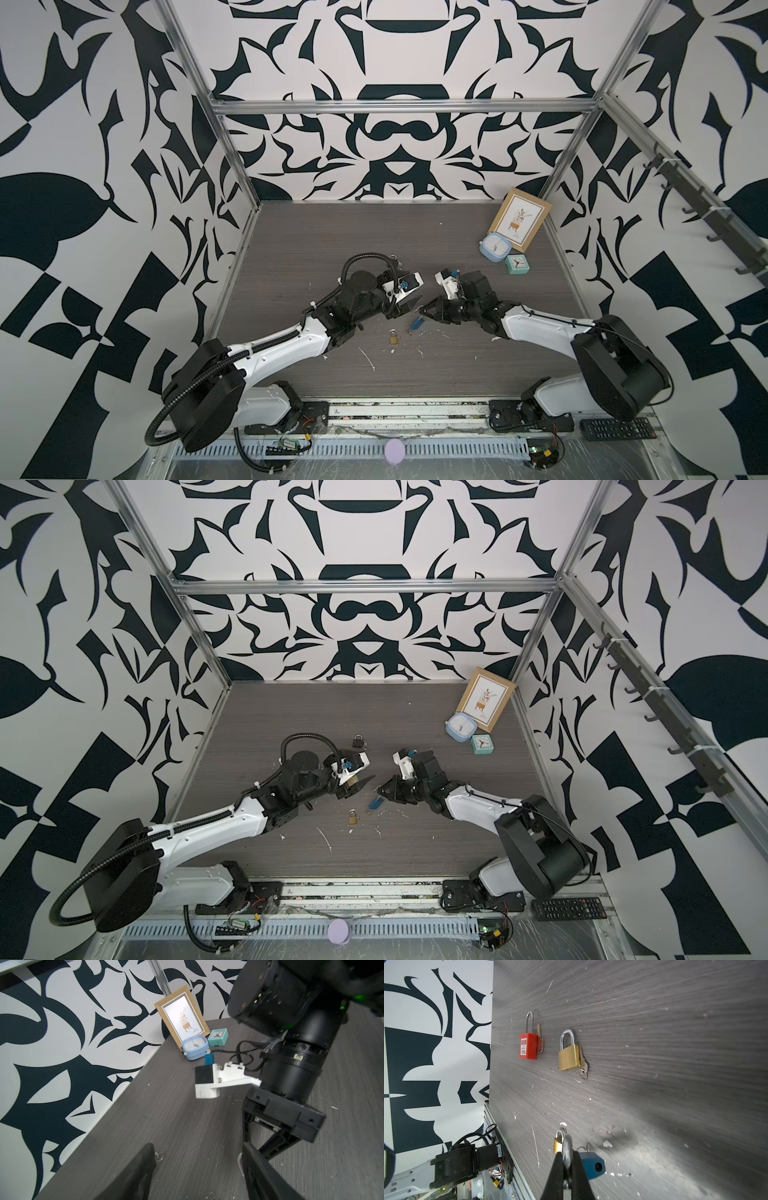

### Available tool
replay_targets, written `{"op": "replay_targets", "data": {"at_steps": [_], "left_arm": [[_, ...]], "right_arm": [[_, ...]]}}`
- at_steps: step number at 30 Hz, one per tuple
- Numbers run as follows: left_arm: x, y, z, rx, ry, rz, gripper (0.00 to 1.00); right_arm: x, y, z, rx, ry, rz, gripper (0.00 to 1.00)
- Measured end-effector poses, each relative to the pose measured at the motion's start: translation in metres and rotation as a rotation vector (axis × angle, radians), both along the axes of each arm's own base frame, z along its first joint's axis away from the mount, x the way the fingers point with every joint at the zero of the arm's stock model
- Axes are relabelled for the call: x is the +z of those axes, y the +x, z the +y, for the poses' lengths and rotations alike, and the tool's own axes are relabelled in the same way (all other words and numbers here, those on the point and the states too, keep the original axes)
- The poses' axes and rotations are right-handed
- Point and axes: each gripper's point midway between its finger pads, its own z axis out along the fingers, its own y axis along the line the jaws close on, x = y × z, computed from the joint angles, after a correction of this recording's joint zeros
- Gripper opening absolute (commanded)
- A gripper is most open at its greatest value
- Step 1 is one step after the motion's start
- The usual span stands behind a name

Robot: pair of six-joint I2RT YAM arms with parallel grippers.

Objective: Lock with the key

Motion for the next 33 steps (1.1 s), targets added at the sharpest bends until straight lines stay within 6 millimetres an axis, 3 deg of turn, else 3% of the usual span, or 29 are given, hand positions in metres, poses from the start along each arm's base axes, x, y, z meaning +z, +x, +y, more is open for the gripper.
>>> {"op": "replay_targets", "data": {"at_steps": [4,9,17,22,27,33], "left_arm": [[-0.001,-0.001,0.003,0.008,0.002,-0.005,0.7],[-0.001,-0.001,0.003,0.007,0.005,-0.01,0.7],[-0.007,0.0,0.002,0.004,0.021,-0.007,0.71],[-0.009,0.0,0.002,-0.001,0.026,-0.005,0.71],[-0.023,0.0,-0.002,-0.015,0.057,0.018,0.72],[-0.033,-0.003,-0.002,-0.03,0.099,0.05,0.75]], "right_arm": [[-0.01,0.005,0.007,0.027,0.011,0.002,0.0],[-0.01,0.007,0.008,0.037,0.027,-0.028,0.0],[-0.011,-0.007,-0.001,0.039,0.026,-0.048,0.0],[-0.025,-0.02,-0.012,0.029,-0.013,-0.019,0.04],[-0.029,-0.025,-0.017,0.022,-0.028,-0.009,0.05],[-0.034,-0.026,-0.021,0.007,-0.051,0.003,0.34]]}}
